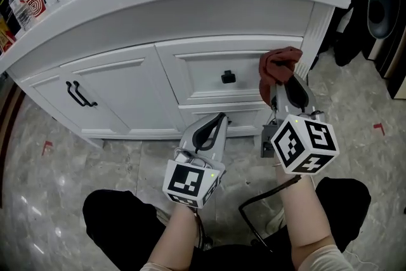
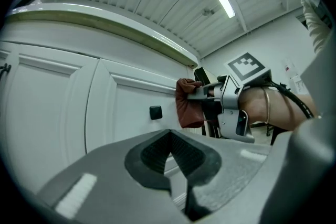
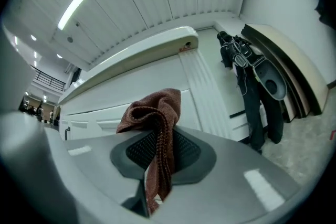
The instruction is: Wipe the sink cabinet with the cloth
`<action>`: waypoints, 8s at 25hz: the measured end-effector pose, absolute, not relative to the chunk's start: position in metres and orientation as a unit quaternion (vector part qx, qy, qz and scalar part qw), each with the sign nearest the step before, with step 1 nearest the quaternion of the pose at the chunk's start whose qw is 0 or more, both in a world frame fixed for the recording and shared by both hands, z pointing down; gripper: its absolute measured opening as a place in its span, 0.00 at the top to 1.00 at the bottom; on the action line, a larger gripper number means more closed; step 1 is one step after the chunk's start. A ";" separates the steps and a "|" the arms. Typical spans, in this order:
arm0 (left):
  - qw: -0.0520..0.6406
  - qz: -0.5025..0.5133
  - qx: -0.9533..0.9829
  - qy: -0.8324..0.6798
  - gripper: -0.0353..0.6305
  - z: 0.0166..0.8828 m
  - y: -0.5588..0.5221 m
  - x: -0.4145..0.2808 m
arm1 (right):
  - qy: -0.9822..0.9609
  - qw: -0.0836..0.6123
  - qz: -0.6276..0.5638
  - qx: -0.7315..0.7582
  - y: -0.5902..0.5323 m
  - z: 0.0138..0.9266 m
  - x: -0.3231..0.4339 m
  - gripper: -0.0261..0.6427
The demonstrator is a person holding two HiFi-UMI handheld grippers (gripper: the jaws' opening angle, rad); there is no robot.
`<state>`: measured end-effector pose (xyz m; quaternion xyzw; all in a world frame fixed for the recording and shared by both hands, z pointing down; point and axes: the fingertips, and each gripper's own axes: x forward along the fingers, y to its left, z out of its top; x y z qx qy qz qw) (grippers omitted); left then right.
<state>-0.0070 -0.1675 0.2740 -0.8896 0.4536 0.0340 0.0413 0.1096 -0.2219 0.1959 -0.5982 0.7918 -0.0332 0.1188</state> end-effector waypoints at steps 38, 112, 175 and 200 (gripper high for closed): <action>-0.004 0.044 -0.865 0.499 0.94 0.303 -0.192 -0.081 | 0.838 0.062 -0.043 -0.540 -0.232 0.260 -0.017 0.83; -0.021 0.061 -0.847 0.528 0.94 0.329 -0.206 -0.100 | 0.854 0.034 -0.064 -0.515 -0.244 0.313 -0.019 0.82; -0.072 0.000 -0.861 0.503 0.94 0.404 -0.212 -0.080 | 0.840 -0.014 -0.149 -0.521 -0.249 0.433 -0.009 0.82; -0.068 -0.009 -0.885 0.460 0.94 0.406 -0.215 -0.014 | 0.745 0.023 -0.141 -0.651 -0.244 0.411 0.149 0.82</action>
